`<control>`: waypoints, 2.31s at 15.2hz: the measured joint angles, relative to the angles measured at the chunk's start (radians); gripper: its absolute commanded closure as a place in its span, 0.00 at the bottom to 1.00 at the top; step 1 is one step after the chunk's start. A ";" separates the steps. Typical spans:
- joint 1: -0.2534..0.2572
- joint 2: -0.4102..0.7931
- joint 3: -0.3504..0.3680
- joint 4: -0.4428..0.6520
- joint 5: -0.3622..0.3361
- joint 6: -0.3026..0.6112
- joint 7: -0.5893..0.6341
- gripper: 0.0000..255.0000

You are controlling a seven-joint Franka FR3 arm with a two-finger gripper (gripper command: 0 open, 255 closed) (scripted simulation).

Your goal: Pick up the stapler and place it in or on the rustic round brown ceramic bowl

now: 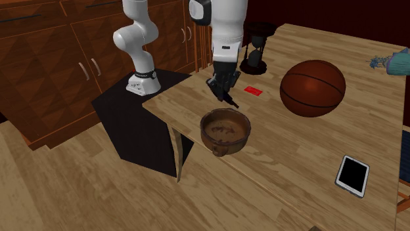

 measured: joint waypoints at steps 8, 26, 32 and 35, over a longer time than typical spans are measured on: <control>-0.055 0.189 -0.003 0.218 0.041 -0.033 -0.054 1.00; -0.055 0.220 0.002 0.152 0.049 0.064 -0.059 0.00; -0.055 0.190 -0.002 0.175 0.043 0.012 -0.059 0.00; -0.055 0.189 -0.003 0.226 0.041 -0.040 -0.054 0.00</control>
